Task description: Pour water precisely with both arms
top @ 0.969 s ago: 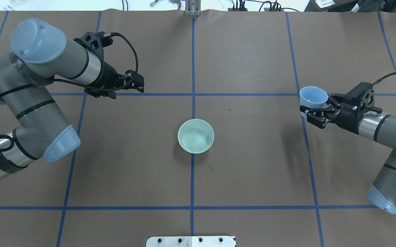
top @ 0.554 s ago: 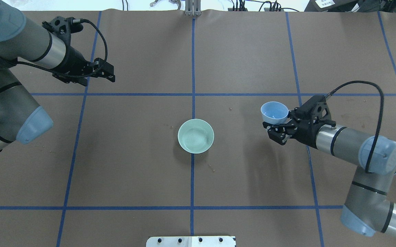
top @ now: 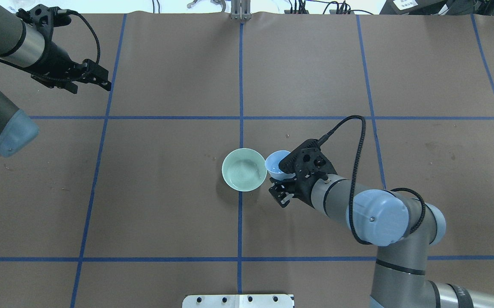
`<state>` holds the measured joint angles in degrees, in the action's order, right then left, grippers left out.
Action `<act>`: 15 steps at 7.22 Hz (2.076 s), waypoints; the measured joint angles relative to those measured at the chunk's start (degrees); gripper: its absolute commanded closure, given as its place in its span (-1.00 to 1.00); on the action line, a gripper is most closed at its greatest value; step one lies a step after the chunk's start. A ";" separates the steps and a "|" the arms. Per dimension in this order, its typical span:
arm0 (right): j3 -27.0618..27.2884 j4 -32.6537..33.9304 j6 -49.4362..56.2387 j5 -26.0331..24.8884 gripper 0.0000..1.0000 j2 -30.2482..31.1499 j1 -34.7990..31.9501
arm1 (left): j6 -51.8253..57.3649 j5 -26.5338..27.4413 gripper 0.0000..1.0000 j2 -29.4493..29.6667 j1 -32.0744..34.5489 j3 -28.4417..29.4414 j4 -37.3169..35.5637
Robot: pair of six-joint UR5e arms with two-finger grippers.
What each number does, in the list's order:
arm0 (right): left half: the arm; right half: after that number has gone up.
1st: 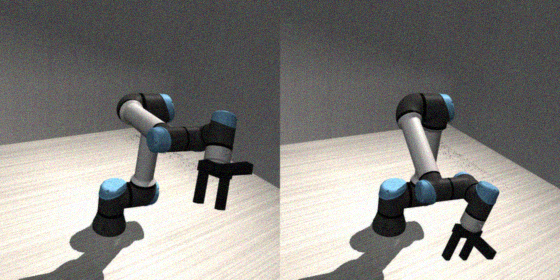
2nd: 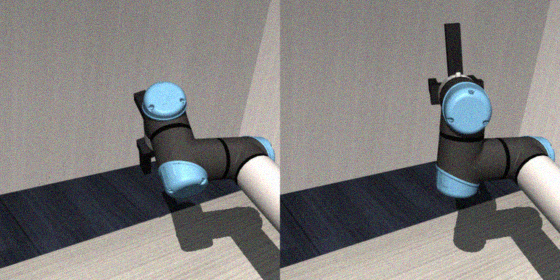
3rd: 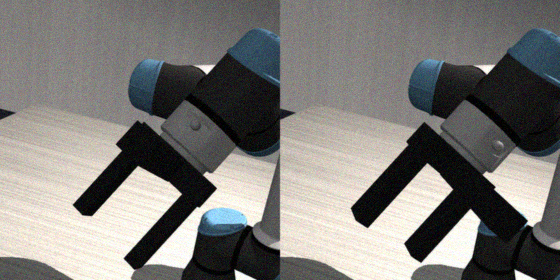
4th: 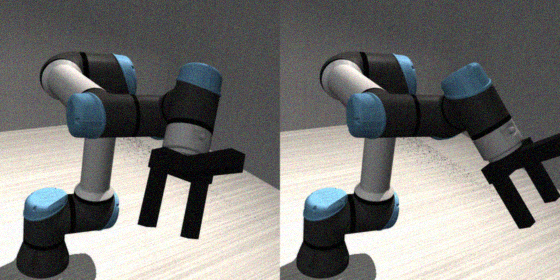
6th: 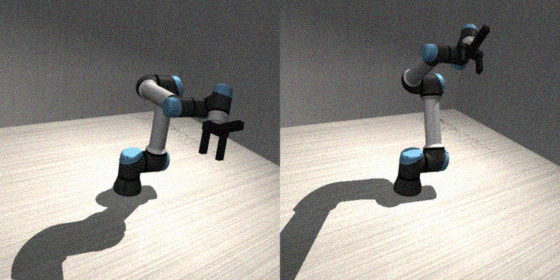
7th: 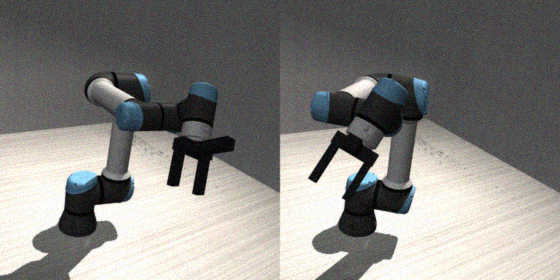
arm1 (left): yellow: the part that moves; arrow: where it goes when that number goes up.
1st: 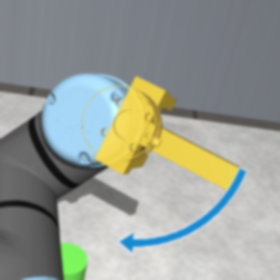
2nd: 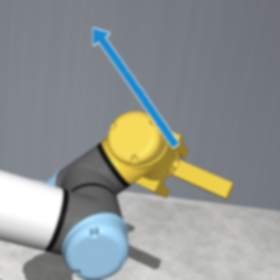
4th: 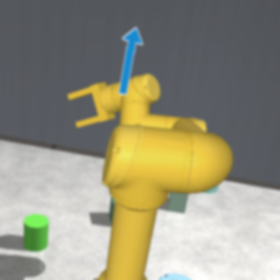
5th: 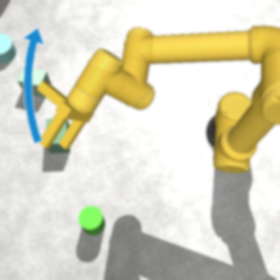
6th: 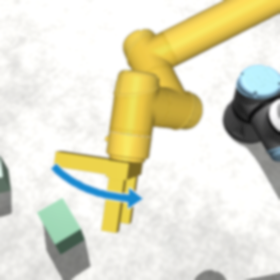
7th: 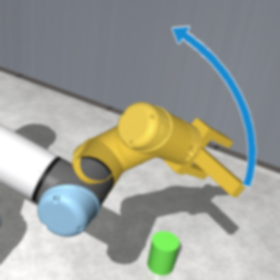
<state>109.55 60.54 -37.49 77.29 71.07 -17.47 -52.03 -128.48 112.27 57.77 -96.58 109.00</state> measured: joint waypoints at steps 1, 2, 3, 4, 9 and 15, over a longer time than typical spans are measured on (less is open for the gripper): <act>0.09 6.54 0.17 0.16 1.00 -3.33 0.72 | 0.24 -0.53 -0.98 -0.07 0.32 0.22 0.04; 0.06 11.85 0.46 0.66 1.00 -5.60 1.13 | 0.31 -0.95 -0.98 -0.42 0.57 0.27 0.17; -0.02 15.79 0.73 1.44 1.00 -6.99 1.36 | 0.33 -1.21 -0.98 -0.99 0.74 0.25 0.34; -0.05 19.35 1.26 2.38 1.00 -8.36 1.49 | 0.64 -1.70 -0.98 -1.55 1.25 0.21 0.37; -1.16 27.42 5.03 4.18 1.00 -12.11 1.03 | 7.22 -5.52 -0.98 -5.22 4.98 0.26 0.22; -4.14 35.11 10.14 10.05 1.00 -16.65 -1.99 | 7.38 -5.65 -0.98 -5.56 5.07 0.05 0.29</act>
<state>105.41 95.65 -27.35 87.34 54.43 -19.46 -44.65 -134.12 106.70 62.84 -96.53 109.29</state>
